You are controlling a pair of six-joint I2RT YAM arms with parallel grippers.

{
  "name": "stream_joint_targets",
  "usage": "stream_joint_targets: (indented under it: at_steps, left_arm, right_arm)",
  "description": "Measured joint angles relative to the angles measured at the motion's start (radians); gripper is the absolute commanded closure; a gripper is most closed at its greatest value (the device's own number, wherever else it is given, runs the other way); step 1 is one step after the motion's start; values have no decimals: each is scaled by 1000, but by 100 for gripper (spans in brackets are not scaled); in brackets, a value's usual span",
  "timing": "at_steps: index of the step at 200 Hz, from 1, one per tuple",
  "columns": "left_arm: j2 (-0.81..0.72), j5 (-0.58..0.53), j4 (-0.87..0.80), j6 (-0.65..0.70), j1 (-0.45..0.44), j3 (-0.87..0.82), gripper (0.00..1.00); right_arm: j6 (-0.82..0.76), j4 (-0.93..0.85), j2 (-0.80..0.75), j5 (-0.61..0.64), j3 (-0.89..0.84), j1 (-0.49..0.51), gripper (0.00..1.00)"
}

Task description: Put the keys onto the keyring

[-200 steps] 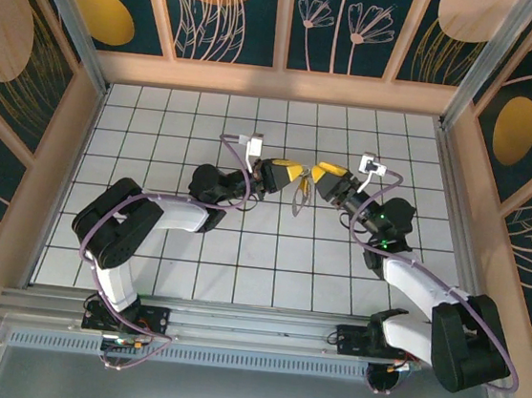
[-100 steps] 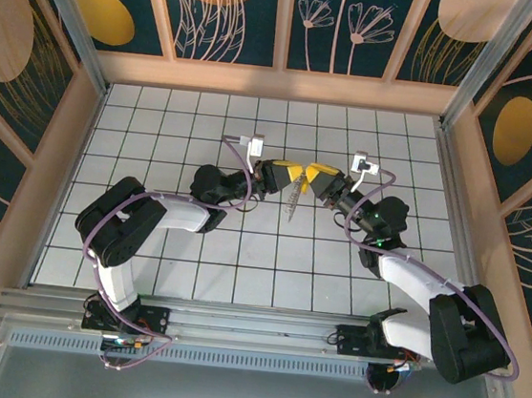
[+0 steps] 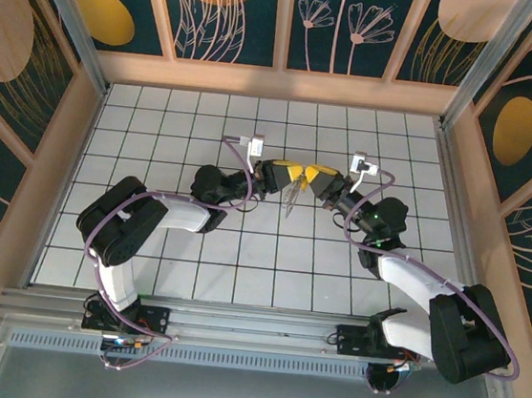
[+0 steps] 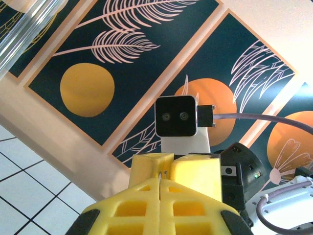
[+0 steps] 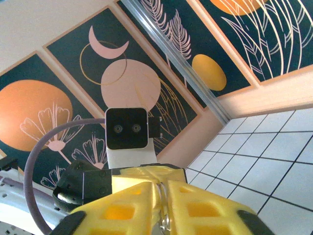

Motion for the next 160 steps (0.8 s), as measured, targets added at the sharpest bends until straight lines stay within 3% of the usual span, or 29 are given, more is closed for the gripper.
stream_joint_targets:
  at_steps: [19, 66, 100, 121, 160]
  left_arm:
    - [0, -2, 1, -3, 0, 0, 100]
    - [0, -3, 1, -4, 0, 2, 100]
    - [-6, -4, -51, 35, 2, 11, 69]
    - [-43, -5, -119, 73, 16, 11, 61]
    - [-123, 21, -232, 143, 110, 19, 57]
  right_arm:
    - [-5, 2, 0, 3, -1, 0, 100]
    - [-10, 2, 0, 4, -2, 0, 100]
    - [-24, -43, 0, -13, 4, -7, 100]
    - [-43, -96, 11, -46, 36, -27, 100]
    - [-68, -158, 70, -122, 127, -74, 100]
